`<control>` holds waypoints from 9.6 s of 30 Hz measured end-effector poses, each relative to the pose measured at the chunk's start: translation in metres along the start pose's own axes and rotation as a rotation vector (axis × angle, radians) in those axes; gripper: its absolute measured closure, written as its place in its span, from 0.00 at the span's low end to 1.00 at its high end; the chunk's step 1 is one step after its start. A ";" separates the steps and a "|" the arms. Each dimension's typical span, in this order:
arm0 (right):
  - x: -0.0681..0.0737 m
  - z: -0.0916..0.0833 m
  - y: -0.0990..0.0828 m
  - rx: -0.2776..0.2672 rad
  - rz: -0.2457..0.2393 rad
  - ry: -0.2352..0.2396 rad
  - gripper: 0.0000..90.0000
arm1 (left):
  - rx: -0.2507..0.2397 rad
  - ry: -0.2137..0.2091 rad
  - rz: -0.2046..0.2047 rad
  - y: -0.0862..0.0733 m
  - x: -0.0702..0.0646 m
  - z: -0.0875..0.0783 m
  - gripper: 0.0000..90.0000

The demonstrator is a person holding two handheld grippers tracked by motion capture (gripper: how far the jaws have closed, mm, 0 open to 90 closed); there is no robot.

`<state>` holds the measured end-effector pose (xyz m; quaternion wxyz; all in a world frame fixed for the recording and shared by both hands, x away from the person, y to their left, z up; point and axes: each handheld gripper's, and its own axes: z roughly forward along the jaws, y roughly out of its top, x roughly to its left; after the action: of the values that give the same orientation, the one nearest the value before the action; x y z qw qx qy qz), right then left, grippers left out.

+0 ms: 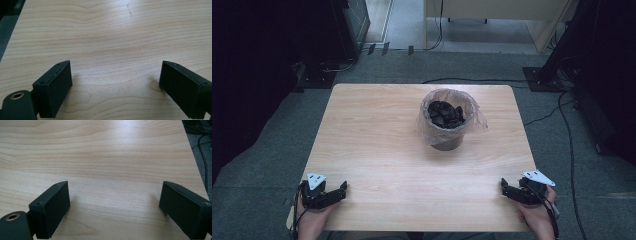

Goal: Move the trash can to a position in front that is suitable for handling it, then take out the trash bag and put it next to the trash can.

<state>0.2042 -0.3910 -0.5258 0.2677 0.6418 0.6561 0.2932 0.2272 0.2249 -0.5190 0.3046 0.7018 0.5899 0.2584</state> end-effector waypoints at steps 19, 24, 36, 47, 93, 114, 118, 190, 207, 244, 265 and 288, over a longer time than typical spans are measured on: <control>0.009 -0.012 0.011 -0.135 -0.051 0.019 0.50 | 0.001 0.002 -0.002 0.001 -0.001 0.001 0.12; 0.014 -0.011 0.036 -0.177 -0.017 0.071 0.64 | 0.001 0.003 -0.004 0.001 -0.001 0.001 0.12; 0.037 0.014 0.105 -0.260 -0.018 0.118 0.73 | 0.000 0.007 -0.007 0.001 -0.001 0.001 0.12; 0.049 0.038 0.156 -0.266 0.002 0.133 0.85 | 0.001 0.007 -0.005 0.001 -0.002 0.001 0.12; 0.089 0.094 0.198 -0.242 0.044 0.269 1.00 | -0.213 -0.132 0.022 0.114 -0.109 0.032 0.82; 0.107 0.093 0.192 -0.254 0.033 0.286 1.00 | -0.289 -0.194 0.061 0.171 -0.168 0.073 0.87; 0.108 0.093 0.192 -0.256 0.030 0.276 1.00 | -0.291 -0.223 0.012 0.179 -0.174 0.079 0.92; 0.183 0.011 0.114 -0.292 -0.146 0.387 0.99 | -0.307 -0.207 0.015 0.103 -0.142 -0.005 0.84; 0.121 0.012 0.084 -0.279 -0.016 0.341 0.48 | -0.276 -0.114 -0.108 0.054 -0.081 0.000 0.26; 0.121 0.050 0.046 -0.041 -0.071 0.188 0.32 | -0.074 -0.186 0.106 0.028 -0.106 0.026 0.23; 0.121 0.049 0.046 -0.041 -0.076 0.187 0.32 | -0.167 -0.246 0.086 0.029 -0.136 0.010 0.27; 0.155 0.023 0.063 -0.224 -0.186 0.305 0.41 | -0.376 -0.297 0.105 0.059 -0.137 -0.027 0.93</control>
<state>0.2587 -0.2345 -0.4916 0.2609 0.4931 0.7086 0.4320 0.2240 0.0859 -0.4579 0.4995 0.6929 0.4426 0.2730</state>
